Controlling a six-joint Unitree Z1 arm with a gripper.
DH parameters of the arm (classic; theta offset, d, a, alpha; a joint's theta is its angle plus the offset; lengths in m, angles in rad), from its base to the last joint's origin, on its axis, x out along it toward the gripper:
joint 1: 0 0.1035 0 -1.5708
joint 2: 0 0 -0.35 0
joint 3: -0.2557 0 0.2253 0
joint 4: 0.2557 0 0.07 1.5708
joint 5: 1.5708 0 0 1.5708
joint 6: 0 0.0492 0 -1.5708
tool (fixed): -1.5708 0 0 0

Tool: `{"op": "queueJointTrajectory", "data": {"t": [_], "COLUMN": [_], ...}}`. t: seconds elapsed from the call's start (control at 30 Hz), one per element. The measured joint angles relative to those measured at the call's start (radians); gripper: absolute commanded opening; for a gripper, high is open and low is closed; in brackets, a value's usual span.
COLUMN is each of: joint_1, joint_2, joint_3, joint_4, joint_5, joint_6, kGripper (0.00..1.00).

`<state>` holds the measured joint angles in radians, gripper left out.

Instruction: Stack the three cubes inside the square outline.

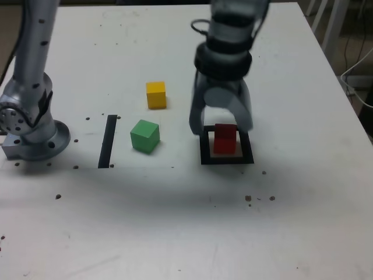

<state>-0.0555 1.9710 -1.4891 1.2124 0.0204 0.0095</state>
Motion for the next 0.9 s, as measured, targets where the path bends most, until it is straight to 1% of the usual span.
{"op": "queueJointTrajectory", "data": {"t": [0.07, 0.17, 0.23, 0.33, 0.43, 0.5, 0.63, 0.77, 0.9], "joint_1": [0.000, 0.001, 0.010, 0.033, 0.076, 0.117, 0.212, 0.305, 0.380], "joint_2": [-0.048, -0.116, -0.165, -0.204, -0.237, -0.260, -0.283, -0.285, -0.283], "joint_3": [0.021, 0.058, 0.092, 0.139, 0.192, 0.225, 0.266, 0.280, 0.307], "joint_4": [0.013, 0.031, 0.044, 0.046, 0.047, 0.050, 0.050, 0.038, 0.010], "joint_5": [0.024, 0.045, 0.050, 0.052, 0.059, 0.070, 0.093, 0.113, 0.121], "joint_6": [-0.015, -0.033, -0.038, -0.039, -0.032, -0.014, 0.044, 0.114, 0.173], "kGripper": [1.00, 1.00, 1.00, 1.00, 1.00, 1.00, 1.00, 0.99, 0.99]}}
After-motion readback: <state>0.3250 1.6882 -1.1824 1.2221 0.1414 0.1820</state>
